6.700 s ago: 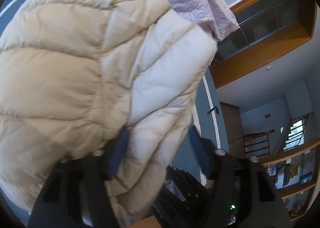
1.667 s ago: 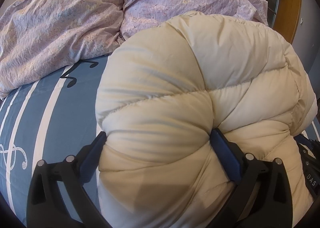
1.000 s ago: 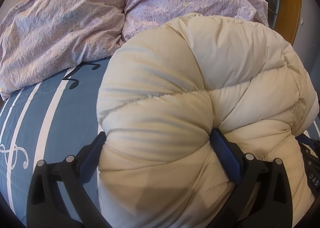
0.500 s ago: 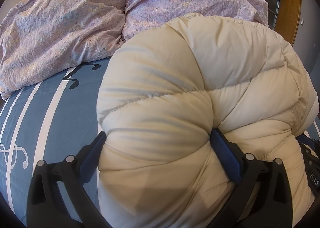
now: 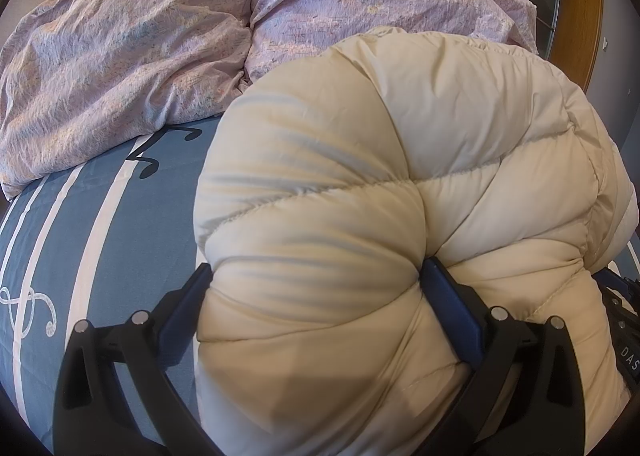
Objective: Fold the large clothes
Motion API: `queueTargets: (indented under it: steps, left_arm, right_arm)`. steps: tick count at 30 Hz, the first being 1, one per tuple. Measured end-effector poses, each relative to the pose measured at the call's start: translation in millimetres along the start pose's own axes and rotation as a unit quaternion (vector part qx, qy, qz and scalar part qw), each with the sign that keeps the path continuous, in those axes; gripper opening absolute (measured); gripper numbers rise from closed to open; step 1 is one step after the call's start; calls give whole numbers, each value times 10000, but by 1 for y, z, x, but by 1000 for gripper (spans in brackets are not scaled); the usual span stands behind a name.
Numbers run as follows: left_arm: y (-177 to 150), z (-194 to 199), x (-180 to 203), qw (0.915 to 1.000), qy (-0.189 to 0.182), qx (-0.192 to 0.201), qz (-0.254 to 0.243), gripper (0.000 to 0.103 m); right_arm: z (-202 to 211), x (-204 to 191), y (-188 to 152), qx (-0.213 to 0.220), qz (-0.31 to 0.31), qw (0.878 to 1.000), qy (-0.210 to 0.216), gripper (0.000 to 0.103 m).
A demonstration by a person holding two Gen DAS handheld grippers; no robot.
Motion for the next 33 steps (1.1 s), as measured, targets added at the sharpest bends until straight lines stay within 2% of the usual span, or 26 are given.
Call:
queueTargets:
  steps: [8,11,13,15,17,19,22,28,33]
  left_arm:
    - [1,-1,-2,10000,16,2,23,101]
    - [1,-1,-2,10000,19,-2,36,101]
    - [1,-1,-3,10000,9,-5,58,101]
    - [0,0,-4,9999,17,-6,99,101]
    - [0,0,-4,9999,14,-6,134,101]
    - [0,0,-5,9999,24,0,150,101]
    - [-1,1,-5,9999,38,16,166,101]
    - [-2,2,-4,9998,106,39,168,101]
    - [-3,4,-4,9997,100,33,202,101]
  right_arm:
    - [0,1,0,2,-12,10000,8,40]
    - [3,3,3,-36,8,9999,142,41]
    - [14,12,7,-172,-339,9986,372,47]
    - [32,27,13,-92,-751,9956,545,76]
    - [49,43,20,59,-1071,9914,753,84]
    - [51,53,21,-88,-1296,9869,956,92]
    - [41,59,15,-441,-1587,9788,1219,94]
    - [2,41,2,-1206,-1917,9571,1805,97]
    - [-11,30,-1,-1370,-1925,9508,2004,99]
Point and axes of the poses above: each gripper's, at about its wrist camera, not at the fingertips, and z roughly against the way its jaws point, x to its right, y to its top, the point moved 7 cm from there along -z, roughly the way its jaws point
